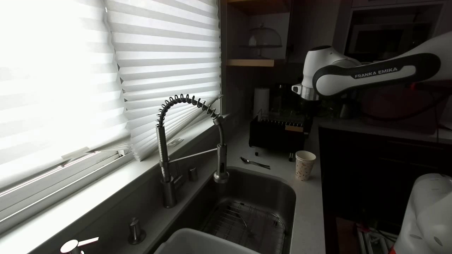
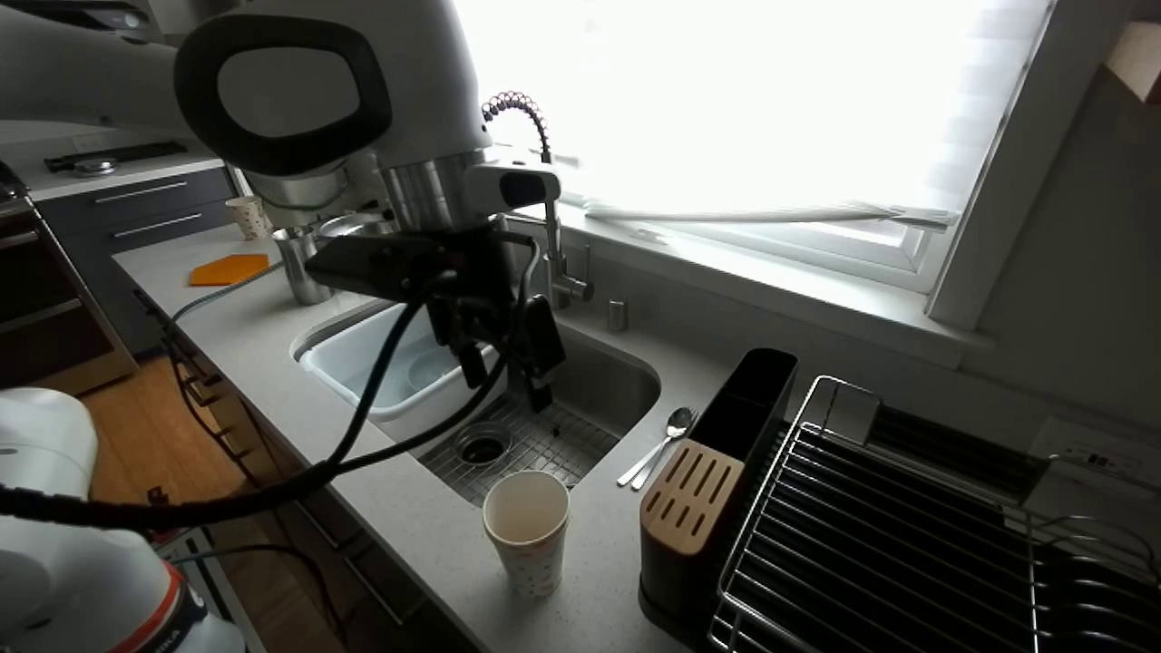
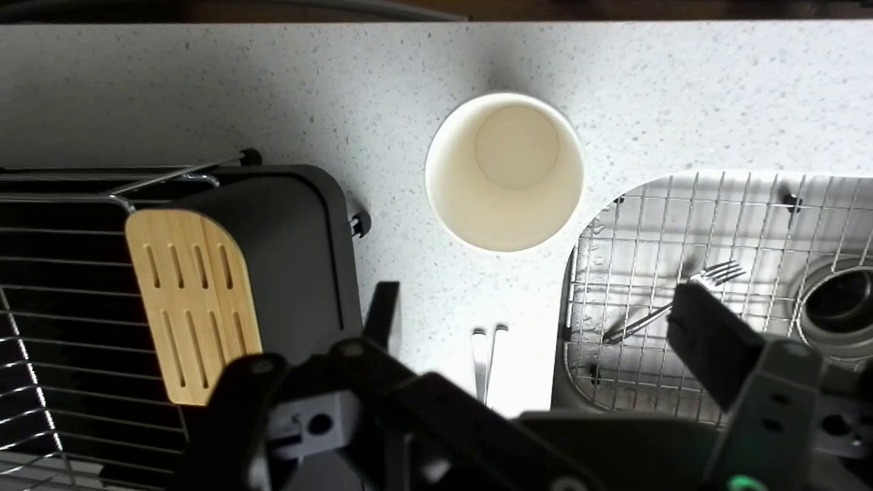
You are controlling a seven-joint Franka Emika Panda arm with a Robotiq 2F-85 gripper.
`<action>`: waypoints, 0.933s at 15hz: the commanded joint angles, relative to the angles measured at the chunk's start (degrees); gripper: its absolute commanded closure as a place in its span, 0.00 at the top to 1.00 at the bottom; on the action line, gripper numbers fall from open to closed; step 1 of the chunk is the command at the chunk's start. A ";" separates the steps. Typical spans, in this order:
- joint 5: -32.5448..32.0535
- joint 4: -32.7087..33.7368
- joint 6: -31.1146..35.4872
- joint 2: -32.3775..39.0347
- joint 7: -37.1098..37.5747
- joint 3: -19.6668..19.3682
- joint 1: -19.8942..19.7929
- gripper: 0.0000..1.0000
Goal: Unstack the cups, then stack the cups back together
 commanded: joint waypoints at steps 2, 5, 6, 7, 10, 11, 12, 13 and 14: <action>0.42 1.54 -3.17 -1.42 2.98 -0.03 -0.94 1.00; 0.87 2.31 -4.24 -1.75 5.40 -0.22 -1.46 1.00; 0.87 2.36 -4.42 -1.83 6.20 -0.23 -1.65 1.00; 0.84 2.38 -4.62 -1.92 6.89 -0.24 -1.86 1.00; 1.10 2.63 -6.14 -1.90 9.24 -0.37 -2.54 1.00; 1.10 2.70 -6.69 -1.87 10.18 -0.32 -2.81 1.00; 1.41 2.92 -7.63 -1.80 10.48 -0.43 -2.88 1.00; 0.11 2.77 -5.56 -1.38 9.22 -0.28 -2.30 1.00; 0.18 2.85 -6.15 -1.39 9.49 -0.33 -2.44 1.00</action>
